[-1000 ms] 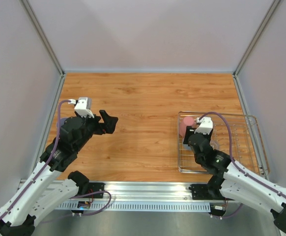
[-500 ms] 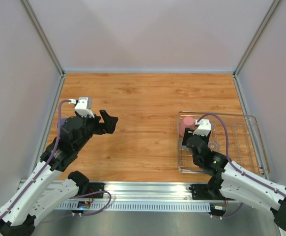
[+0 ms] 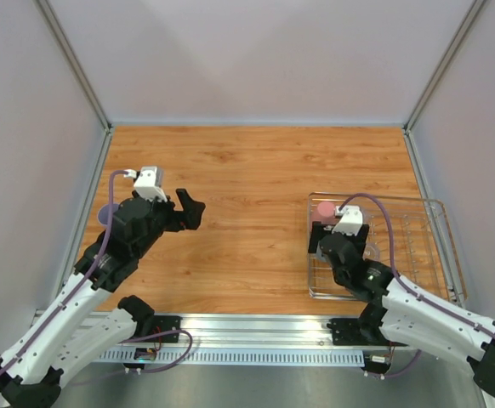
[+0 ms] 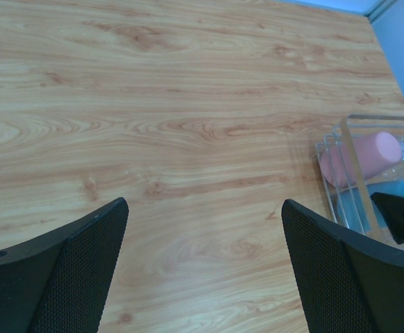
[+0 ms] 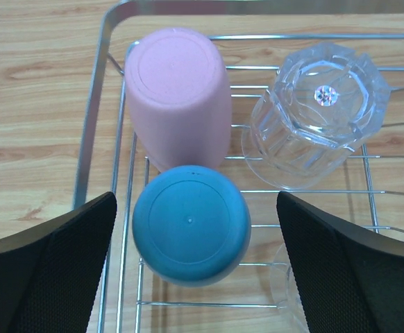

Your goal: Load the cups into the dish rack

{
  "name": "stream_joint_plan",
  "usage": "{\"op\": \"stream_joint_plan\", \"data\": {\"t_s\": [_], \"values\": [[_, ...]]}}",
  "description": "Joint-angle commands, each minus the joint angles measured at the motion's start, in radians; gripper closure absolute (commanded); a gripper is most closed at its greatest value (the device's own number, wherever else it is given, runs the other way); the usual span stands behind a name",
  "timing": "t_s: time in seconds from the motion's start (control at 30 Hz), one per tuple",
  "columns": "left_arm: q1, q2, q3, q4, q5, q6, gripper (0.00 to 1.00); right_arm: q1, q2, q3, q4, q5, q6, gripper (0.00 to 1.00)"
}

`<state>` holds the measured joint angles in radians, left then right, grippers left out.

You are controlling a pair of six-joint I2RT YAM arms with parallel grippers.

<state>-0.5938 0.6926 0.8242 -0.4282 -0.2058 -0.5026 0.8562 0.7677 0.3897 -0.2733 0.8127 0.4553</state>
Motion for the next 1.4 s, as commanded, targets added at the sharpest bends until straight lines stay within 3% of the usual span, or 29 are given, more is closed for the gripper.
{"op": "stream_joint_plan", "data": {"t_s": [0.0, 0.1, 0.17, 0.33, 0.47, 0.53, 0.57, 0.77, 1.03, 1.23, 1.37], "values": [[0.003, 0.033, 0.062, -0.061, -0.072, 0.013, 0.00, 0.004, -0.030, 0.110, -0.104, -0.015, 0.062, 0.00], [0.005, 0.099, 0.133, -0.139, -0.127, -0.011, 0.00, 0.004, -0.033, 0.248, -0.286, -0.013, 0.127, 0.00], [0.020, 0.155, 0.219, -0.283, -0.225, -0.056, 0.00, 0.003, -0.027, 0.361, -0.402, -0.026, 0.152, 0.00], [0.222, 0.392, 0.404, -0.541, -0.193, -0.053, 0.00, -0.046, 0.065, 0.624, -0.562, -0.095, 0.103, 0.00], [0.371, 0.435, 0.423, -0.538, -0.204, 0.024, 0.00, -0.239, 0.228, 0.822, -0.688, -0.364, 0.123, 0.00], [0.440, 0.443, 0.415, -0.524, -0.192, 0.030, 0.00, -0.278, 0.283, 0.874, -0.672, -0.398, 0.126, 0.00], [0.510, 0.456, 0.414, -0.521, -0.172, 0.036, 0.00, -0.278, 0.288, 0.876, -0.652, -0.424, 0.122, 0.00], [0.658, 0.524, 0.363, -0.420, -0.126, 0.105, 0.05, -0.276, 0.263, 0.786, -0.567, -0.446, 0.138, 0.00], [0.701, 0.645, 0.308, -0.265, -0.096, 0.150, 0.18, -0.278, 0.252, 0.787, -0.609, -0.428, 0.157, 0.00], [0.715, 0.755, 0.293, -0.205, -0.098, 0.131, 0.21, -0.278, 0.297, 0.841, -0.644, -0.426, 0.163, 0.00], [0.715, 0.830, 0.286, -0.179, -0.113, 0.102, 0.37, -0.278, 0.303, 0.842, -0.653, -0.426, 0.175, 0.00]]}}
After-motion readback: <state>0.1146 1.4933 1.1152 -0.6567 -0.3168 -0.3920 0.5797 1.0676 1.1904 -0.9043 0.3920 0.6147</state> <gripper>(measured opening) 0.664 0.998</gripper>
